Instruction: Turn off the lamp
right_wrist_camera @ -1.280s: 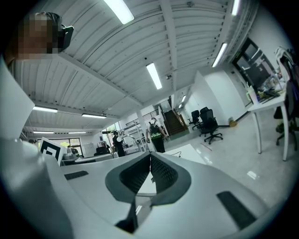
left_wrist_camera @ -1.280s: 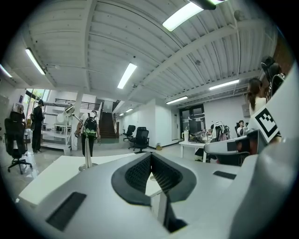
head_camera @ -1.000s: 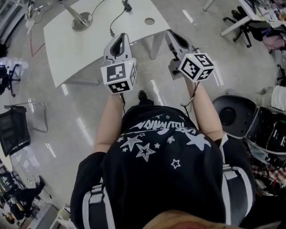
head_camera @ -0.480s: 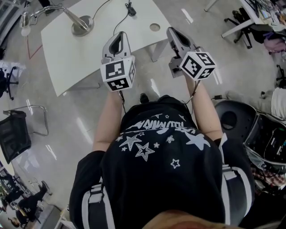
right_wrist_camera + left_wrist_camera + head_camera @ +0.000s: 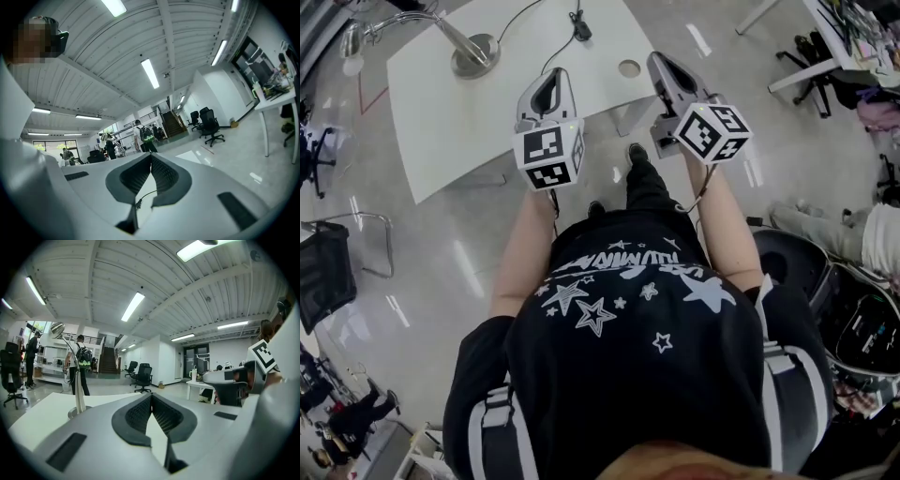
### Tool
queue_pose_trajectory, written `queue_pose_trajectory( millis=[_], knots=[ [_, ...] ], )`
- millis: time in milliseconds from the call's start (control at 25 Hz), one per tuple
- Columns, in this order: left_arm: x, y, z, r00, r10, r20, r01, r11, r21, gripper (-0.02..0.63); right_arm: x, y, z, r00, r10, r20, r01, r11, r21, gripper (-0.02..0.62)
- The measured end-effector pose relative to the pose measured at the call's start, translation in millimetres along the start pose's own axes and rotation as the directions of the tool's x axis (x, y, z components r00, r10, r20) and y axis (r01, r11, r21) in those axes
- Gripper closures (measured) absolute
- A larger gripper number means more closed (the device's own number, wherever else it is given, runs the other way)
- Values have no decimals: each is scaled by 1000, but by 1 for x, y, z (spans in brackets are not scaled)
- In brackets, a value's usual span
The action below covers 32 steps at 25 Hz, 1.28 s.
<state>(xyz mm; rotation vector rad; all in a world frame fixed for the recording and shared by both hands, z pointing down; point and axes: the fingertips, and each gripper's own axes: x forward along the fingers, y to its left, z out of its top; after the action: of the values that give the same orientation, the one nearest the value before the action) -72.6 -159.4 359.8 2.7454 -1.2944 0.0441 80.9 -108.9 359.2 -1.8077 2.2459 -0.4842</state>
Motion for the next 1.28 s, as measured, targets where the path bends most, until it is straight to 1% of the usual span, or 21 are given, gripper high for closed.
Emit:
queue_pose_trajectory(
  millis=[240, 560, 680, 760, 880, 1000, 1080, 1200, 1280],
  knots=[
    [29, 5, -3, 997, 74, -13, -74, 997, -8, 597, 29, -25, 10, 998, 59, -21, -59, 998, -1, 589],
    [98, 11, -19, 985, 155, -77, -157, 988, -11, 597, 93, -82, 26, 989, 132, -74, -129, 991, 40, 589],
    [123, 10, -23, 979, 178, -99, -180, 984, -4, 597, 114, -101, 36, 986, 152, -74, -148, 988, 52, 589],
    [134, 9, -29, 973, 196, -121, -196, 981, 11, 597, 126, -111, 36, 982, 170, -84, -164, 984, 69, 589],
    [152, 6, -43, 964, 215, -157, -215, 976, 11, 597, 142, -125, 29, 973, 199, -113, -188, 977, 98, 589],
    [169, 3, -55, 958, 220, -184, -226, 974, -10, 597, 156, -135, 23, 963, 228, -146, -215, 972, 100, 589],
    [178, 1, -62, 952, 229, -202, -235, 972, -4, 596, 166, -143, 22, 957, 243, -161, -229, 968, 103, 589],
    [191, -2, -74, 939, 248, -239, -253, 967, 7, 595, 179, -154, 20, 944, 274, -184, -257, 960, 113, 589],
    [198, -5, -84, 930, 255, -267, -265, 964, -1, 595, 184, -161, 17, 932, 298, -204, -280, 953, 114, 589]
  ],
)
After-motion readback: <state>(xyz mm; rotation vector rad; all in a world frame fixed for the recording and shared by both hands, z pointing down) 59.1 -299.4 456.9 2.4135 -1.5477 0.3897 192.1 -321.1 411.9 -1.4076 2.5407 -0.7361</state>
